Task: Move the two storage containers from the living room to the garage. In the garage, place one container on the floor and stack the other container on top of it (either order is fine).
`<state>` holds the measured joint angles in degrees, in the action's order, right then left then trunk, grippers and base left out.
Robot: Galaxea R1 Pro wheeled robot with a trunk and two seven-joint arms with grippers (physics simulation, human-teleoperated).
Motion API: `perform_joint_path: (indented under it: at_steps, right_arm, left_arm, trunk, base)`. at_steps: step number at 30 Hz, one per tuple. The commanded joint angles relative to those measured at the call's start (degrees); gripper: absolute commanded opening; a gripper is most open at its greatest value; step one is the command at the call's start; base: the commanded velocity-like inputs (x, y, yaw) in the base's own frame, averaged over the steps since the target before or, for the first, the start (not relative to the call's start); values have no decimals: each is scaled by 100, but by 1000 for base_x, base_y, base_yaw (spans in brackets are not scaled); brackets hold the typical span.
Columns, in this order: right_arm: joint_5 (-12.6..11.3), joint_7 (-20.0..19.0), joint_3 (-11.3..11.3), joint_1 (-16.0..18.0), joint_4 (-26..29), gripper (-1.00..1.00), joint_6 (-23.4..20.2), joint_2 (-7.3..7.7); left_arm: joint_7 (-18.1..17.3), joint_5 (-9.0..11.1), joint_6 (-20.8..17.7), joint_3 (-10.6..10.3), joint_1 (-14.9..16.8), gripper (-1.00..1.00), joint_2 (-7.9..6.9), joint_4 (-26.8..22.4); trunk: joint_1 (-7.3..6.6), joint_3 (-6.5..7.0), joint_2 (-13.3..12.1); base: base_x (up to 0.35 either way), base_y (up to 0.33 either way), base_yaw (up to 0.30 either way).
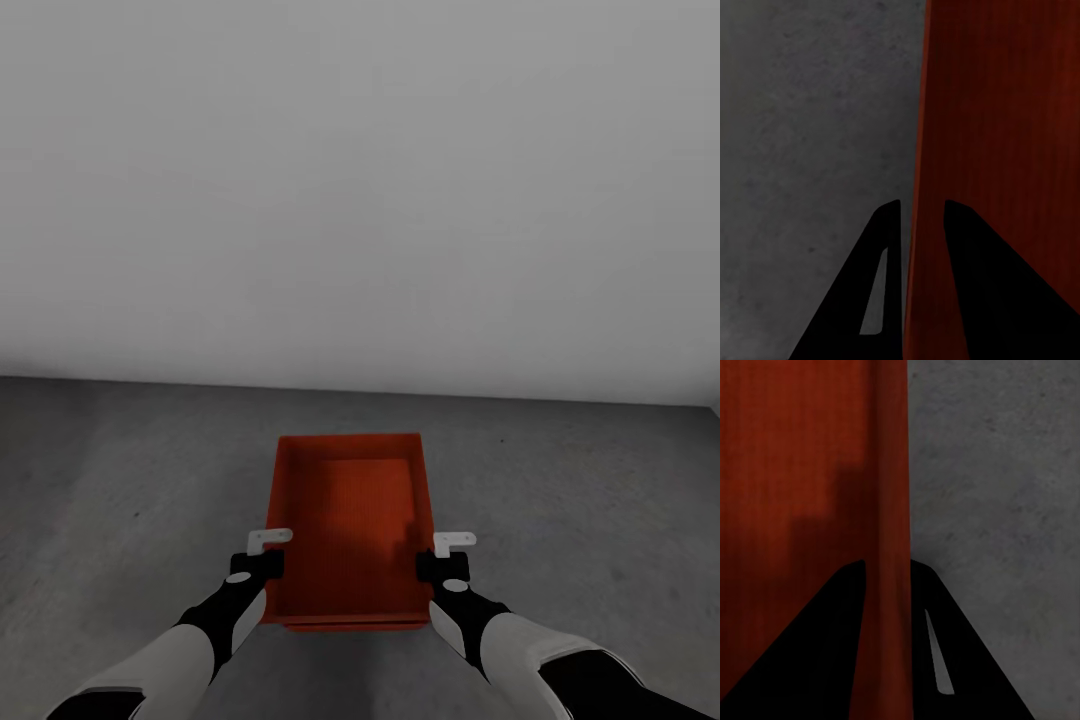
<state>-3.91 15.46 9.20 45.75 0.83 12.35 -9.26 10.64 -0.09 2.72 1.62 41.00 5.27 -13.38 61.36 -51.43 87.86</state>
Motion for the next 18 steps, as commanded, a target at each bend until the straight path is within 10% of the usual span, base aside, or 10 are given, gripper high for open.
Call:
perform_joint_path:
  at_steps: [1, 18]
  right_arm:
    - [-75, 1, -331, 5, -3, -100, 31, 38]
    - [-75, 1, -331, 5, -3, -100, 31, 38]
  left_arm:
    - [43, -44, 18, 153, 2, -100, -157, -6]
    - [43, -44, 18, 153, 4, -100, -158, -6]
  trunk:
    - [22, -22, 44]
    - [154, -130, 284]
  base:
    - [0, 0, 0]
    - [0, 0, 0]
